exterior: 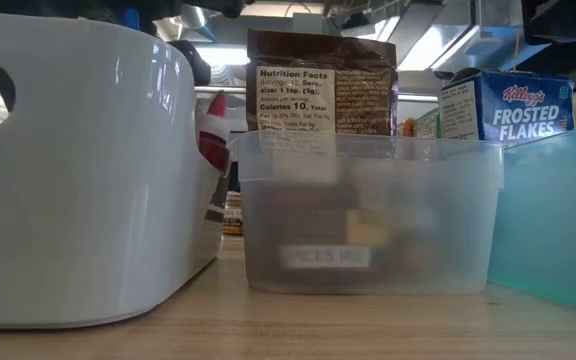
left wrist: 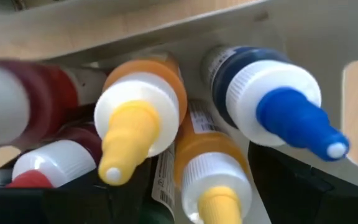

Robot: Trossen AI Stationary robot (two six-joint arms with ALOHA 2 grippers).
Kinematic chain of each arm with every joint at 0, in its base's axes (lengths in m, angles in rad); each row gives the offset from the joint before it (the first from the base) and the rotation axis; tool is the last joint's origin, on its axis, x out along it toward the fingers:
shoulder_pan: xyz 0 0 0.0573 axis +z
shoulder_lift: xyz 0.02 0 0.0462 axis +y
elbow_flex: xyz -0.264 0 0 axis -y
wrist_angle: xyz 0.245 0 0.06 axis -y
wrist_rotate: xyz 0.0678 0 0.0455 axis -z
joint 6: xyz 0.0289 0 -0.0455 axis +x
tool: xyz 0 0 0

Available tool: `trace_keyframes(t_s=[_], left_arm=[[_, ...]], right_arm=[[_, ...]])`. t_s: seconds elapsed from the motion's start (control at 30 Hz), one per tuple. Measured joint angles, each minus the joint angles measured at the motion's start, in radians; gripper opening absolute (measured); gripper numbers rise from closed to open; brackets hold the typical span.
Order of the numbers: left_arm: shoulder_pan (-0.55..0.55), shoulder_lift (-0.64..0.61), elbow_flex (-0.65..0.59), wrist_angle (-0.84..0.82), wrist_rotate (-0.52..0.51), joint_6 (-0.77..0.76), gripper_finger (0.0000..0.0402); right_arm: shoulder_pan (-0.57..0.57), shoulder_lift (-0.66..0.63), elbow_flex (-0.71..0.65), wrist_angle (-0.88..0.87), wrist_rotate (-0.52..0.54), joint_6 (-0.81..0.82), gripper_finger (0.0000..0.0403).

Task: Pick & Place Kitchen Items
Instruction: Put the yellow food coloring bottle into the gray bin, then put the brown seasoning bottle into the white bin

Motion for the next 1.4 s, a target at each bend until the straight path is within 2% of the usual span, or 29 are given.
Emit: trace_keyframes(t_s=[0.17,0.43,0.9,1.4], left_arm=[[0.009,0.0,0.0,-0.009,0.038,-0.015,0.0259],[0.01,-0.006,0.001,-0.009,0.04,-0.022,0.026],[0.01,-0.129,0.002,0.001,0.005,-0.041,0.0257],[0.01,-0.217,0.002,0.002,-0.176,-0.004,0.0253]], right_arm=[[0.0,0.0,0.0,0.0,0.0,0.0,0.0275],[0.0,0.0,0.0,0.0,0.0,0.0,0.0275],[0.0,0.0,0.0,0.0,0.0,0.0,0.0275],[0.0,0.0,0.0,0.0,0.0,0.0,0.0275]])
